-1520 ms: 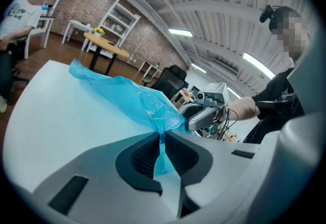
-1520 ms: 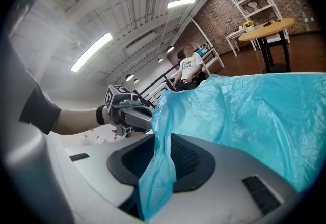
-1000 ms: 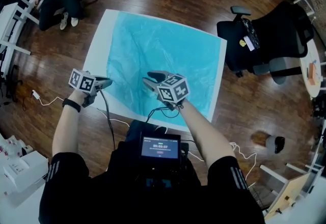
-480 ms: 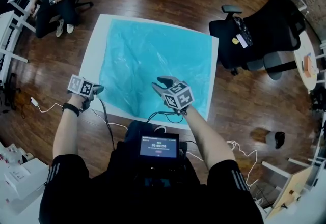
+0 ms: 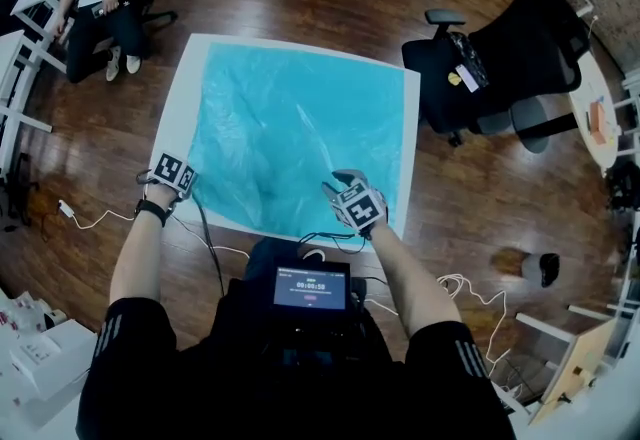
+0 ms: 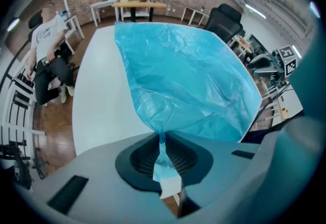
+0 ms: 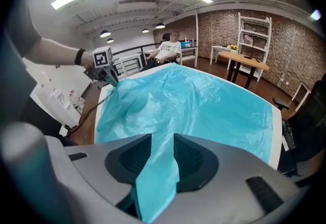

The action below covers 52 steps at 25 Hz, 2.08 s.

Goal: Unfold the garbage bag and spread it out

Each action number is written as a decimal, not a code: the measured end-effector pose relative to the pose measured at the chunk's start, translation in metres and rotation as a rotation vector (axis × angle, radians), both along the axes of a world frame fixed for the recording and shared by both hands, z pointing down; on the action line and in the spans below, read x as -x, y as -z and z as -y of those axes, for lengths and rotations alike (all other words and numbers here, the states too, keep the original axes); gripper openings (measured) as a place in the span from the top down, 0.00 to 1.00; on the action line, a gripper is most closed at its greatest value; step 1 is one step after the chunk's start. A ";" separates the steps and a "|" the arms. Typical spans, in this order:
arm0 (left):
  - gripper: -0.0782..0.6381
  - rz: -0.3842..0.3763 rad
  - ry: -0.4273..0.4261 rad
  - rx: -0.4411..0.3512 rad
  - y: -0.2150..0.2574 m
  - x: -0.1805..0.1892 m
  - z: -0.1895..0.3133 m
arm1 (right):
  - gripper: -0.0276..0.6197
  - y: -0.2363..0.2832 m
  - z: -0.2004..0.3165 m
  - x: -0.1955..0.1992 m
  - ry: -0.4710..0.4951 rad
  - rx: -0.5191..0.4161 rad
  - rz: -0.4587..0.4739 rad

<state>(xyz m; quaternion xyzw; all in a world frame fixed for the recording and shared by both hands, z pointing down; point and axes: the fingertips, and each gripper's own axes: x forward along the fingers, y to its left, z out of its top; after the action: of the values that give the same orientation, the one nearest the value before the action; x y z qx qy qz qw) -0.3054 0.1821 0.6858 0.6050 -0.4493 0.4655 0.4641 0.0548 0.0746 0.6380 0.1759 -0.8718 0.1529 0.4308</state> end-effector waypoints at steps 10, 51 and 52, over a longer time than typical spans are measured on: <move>0.84 0.186 -0.090 0.058 -0.023 0.016 -0.008 | 0.70 -0.060 -0.016 -0.056 -0.037 0.034 -0.229; 0.58 0.134 0.072 -0.320 0.056 0.007 -0.015 | 0.68 -0.070 -0.017 -0.068 -0.164 0.056 -0.218; 0.58 0.099 0.088 -0.343 0.056 0.001 -0.013 | 0.68 -0.070 -0.017 -0.069 -0.167 0.056 -0.221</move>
<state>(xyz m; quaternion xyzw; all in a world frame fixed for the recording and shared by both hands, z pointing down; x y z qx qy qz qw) -0.3064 0.1948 0.6299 0.6315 -0.5703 0.3905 0.3513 0.1235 0.0917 0.7078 0.2516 -0.7969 0.1922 0.5145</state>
